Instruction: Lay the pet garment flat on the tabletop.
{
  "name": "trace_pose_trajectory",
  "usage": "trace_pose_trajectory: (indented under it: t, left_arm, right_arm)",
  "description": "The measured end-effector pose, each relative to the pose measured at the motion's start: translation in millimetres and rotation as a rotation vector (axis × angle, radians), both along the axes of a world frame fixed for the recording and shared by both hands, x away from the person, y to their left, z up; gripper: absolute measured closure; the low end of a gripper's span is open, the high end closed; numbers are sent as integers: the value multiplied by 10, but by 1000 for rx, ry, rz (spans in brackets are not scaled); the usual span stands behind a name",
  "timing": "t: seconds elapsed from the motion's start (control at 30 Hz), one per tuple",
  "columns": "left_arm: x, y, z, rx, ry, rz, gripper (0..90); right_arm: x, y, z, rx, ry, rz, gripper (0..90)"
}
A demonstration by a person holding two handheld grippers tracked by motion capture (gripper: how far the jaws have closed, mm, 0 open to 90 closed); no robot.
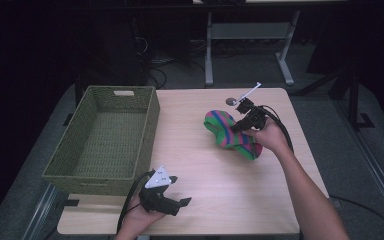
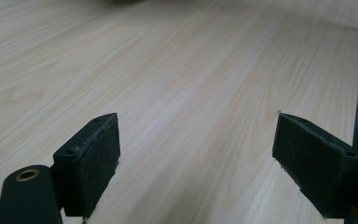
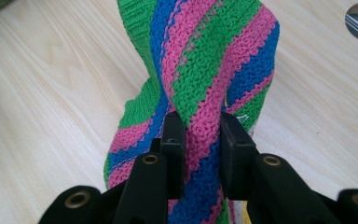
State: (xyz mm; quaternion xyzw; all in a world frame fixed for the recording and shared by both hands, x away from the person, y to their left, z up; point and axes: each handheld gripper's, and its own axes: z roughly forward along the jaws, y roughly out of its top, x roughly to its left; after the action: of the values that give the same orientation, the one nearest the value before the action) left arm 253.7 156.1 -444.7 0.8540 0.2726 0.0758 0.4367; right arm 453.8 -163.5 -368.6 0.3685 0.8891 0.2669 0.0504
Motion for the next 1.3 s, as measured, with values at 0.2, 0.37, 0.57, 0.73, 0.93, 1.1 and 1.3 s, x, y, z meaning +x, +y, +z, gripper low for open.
trace_pose_trajectory:
  t: [0.2, 0.37, 0.57, 0.73, 0.93, 1.1, 1.3]
  left_arm:
    - [14, 8, -2, -4, 5, 2, 147]
    - [13, 7, -6, -4, 12, -1, 147]
    - [13, 7, 0, -3, 2, -5, 147]
    - [17, 16, -3, 0, 2, -5, 147]
    - [14, 30, 5, -7, -6, 8, 147]
    - [7, 27, 4, -17, -9, 9, 147]
    - [-1, 20, 10, -23, -12, 13, 147]
  right_arm:
    - [-39, -60, 72, 21, -9, -1, 739]
    - [-59, -92, 109, 42, -6, 10, 740]
    - [-109, -82, 177, 31, -15, 28, 739]
    - [-187, -67, 258, 41, -23, 51, 739]
    - [-296, -24, 326, 47, -37, 87, 739]
    - [-394, -16, 370, 50, -59, 118, 737]
    - [-574, -17, 376, 101, -69, 156, 736]
